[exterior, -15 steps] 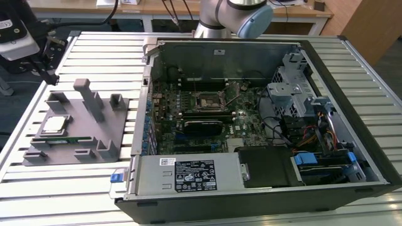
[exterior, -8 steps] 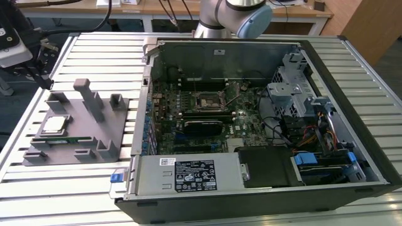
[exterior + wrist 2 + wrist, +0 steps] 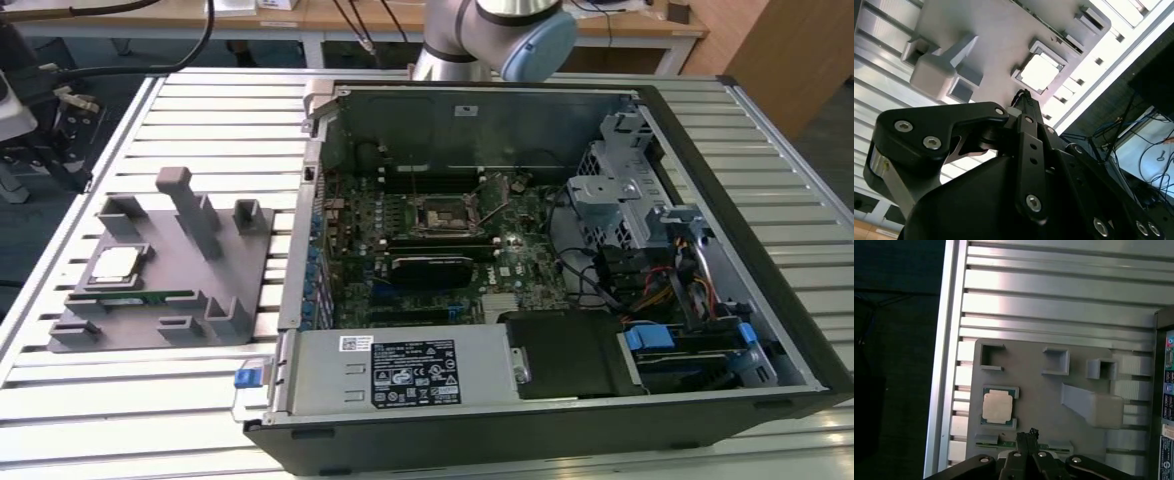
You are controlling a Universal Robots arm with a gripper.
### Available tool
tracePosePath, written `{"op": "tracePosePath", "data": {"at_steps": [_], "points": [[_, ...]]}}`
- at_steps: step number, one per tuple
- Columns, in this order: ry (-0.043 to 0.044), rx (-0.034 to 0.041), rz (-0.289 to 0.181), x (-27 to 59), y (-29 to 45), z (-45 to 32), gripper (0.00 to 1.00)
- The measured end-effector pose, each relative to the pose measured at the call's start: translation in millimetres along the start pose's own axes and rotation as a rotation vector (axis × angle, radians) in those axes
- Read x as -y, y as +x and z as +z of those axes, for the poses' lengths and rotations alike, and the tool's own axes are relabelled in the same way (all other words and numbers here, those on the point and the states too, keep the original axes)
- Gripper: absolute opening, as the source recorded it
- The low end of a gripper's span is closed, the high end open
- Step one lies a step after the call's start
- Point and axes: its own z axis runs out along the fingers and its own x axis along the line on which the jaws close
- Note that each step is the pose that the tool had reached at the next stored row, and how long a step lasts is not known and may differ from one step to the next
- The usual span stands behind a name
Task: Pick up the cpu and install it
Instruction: 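Reach for the cpu, then pick up the cpu and move it towards the insertion slot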
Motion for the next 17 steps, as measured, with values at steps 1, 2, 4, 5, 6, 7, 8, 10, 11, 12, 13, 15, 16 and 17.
{"op": "tracePosePath", "data": {"at_steps": [1,2,4,5,6,7,8,10,11,12,13,15,16,17], "points": [[0.0,0.0,0.0,-0.1,1.8,0.1,0.11],[0.0,0.0,0.0,-0.2,3.5,0.2,0.11],[0.0001,0.0,0.0,-0.4,6.9,0.5,0.11],[0.0,0.0,0.0,-0.5,8.4,0.6,0.11],[0.0,0.0001,0.0,-0.6,9.8,0.7,0.11],[0.0,0.0,0.0,-0.7,11.0,0.8,0.11],[0.0,0.0,0.0,-0.7,12.2,0.9,0.11],[0.0,0.0,0.0,-0.9,14.7,1.1,0.11],[0.0,0.0,0.0,-1.0,16.2,1.2,0.11],[-0.0001,0.0,0.0,-1.1,17.9,1.4,0.11],[-0.0003,0.0,0.0,-1.2,19.7,1.5,0.11],[-0.0005,0.0,0.0,-1.4,22.6,1.6,0.11],[-0.0006,0.0,0.0,-1.5,23.8,1.7,0.11],[-0.0006,-0.0001,0.0,-1.5,24.8,1.9,0.11]]}}
